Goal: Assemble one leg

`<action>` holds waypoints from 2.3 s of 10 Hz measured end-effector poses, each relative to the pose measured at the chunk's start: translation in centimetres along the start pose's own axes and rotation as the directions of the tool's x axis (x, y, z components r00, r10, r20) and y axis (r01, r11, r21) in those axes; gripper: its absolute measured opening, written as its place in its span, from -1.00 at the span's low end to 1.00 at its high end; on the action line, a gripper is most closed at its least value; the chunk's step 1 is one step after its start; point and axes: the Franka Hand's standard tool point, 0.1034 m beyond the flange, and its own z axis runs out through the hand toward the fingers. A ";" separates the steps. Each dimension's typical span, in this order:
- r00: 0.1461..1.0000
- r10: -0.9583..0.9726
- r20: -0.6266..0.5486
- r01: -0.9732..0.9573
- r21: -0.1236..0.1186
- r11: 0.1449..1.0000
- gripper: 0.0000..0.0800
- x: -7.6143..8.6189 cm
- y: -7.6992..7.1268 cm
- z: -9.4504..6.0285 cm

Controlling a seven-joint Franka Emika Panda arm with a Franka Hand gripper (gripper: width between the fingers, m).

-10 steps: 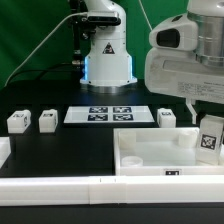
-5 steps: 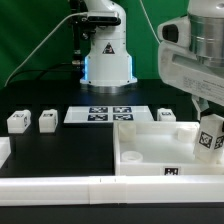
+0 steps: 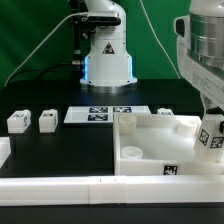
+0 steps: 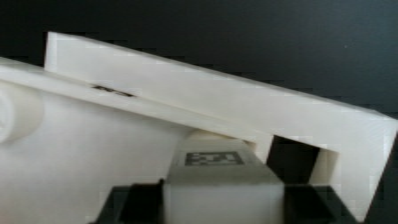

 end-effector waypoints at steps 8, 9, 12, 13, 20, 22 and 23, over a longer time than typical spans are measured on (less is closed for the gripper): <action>0.893 -0.447 0.040 0.449 -0.065 0.891 0.62 -0.3 0.6 0.1; 0.815 -0.577 0.051 0.579 -0.062 0.813 0.62 -0.1 0.7 0.1; 0.540 -0.839 0.068 0.842 -0.038 0.539 0.62 0.8 0.6 -0.2; 0.422 -0.904 0.072 0.907 -0.028 0.421 0.62 1.1 0.6 -0.2; 0.260 -0.965 0.027 0.966 -0.008 0.260 0.62 1.6 0.0 -0.1; 0.253 -0.955 -0.158 0.967 0.008 0.255 0.62 1.7 -1.6 -0.4; 0.250 -0.948 -0.196 0.967 0.007 0.253 0.62 1.8 -1.0 -0.1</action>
Offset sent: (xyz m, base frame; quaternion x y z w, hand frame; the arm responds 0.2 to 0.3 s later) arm 0.0000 0.0000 0.0000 0.0000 0.0000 -0.0899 0.9960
